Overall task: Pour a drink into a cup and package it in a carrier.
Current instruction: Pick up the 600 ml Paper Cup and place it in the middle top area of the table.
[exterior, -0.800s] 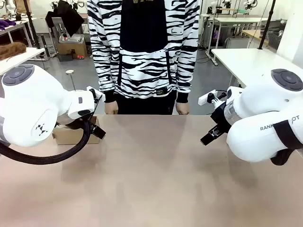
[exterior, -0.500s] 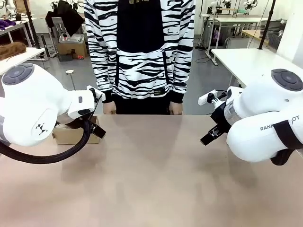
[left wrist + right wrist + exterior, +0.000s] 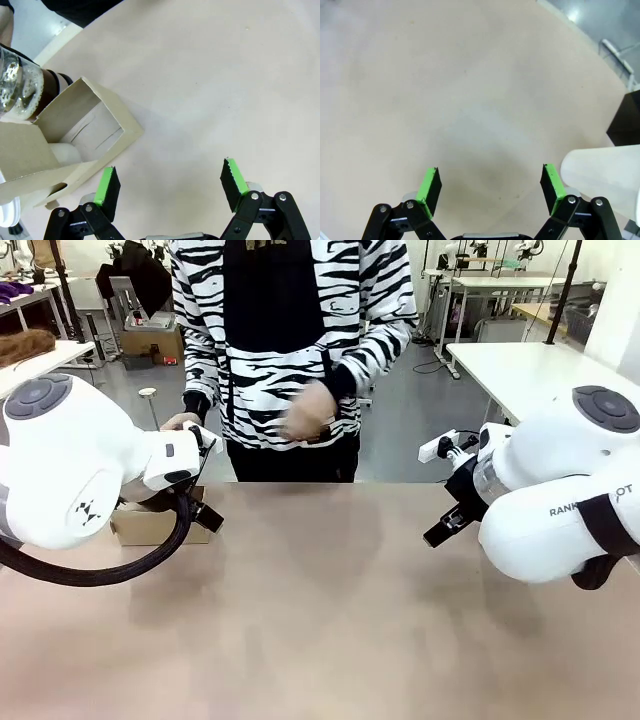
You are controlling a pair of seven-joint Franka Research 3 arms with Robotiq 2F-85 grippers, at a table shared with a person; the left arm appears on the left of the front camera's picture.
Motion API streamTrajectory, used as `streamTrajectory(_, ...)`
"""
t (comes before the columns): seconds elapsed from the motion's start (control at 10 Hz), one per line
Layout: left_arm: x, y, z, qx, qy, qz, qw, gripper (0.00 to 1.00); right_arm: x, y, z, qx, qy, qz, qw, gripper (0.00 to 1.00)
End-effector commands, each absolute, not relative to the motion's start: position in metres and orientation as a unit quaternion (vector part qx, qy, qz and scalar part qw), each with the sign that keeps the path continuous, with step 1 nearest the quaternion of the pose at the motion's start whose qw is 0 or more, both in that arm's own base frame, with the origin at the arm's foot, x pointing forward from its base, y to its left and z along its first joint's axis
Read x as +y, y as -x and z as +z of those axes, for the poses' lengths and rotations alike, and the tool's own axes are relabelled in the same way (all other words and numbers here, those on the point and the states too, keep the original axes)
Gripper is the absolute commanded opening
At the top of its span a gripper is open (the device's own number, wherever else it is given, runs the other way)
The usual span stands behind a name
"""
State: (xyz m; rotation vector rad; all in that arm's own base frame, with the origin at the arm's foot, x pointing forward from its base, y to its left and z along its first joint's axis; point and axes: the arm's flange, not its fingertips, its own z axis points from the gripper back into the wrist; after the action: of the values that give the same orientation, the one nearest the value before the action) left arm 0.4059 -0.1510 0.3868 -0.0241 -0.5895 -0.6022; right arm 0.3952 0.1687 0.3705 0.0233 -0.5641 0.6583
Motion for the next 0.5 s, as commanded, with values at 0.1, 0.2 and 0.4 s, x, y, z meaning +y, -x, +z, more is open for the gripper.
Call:
streamTrajectory(0.1,-0.151,-0.406,0.389,-0.289,0.012,-0.292,0.912,1.0,0.167,-0.407,0.392,-0.27,-0.024,0.31,0.911,1.0)
streamTrajectory(0.2,-0.151,-0.406,0.389,-0.289,0.012,-0.292,0.912,1.0,0.166,-0.42,0.42,-0.277,-0.024,0.296,0.914,1.0)
streamTrajectory(0.4,-0.151,-0.406,0.389,-0.289,0.012,-0.292,0.912,1.0,0.148,-0.436,0.477,-0.286,-0.043,0.291,0.912,1.0)
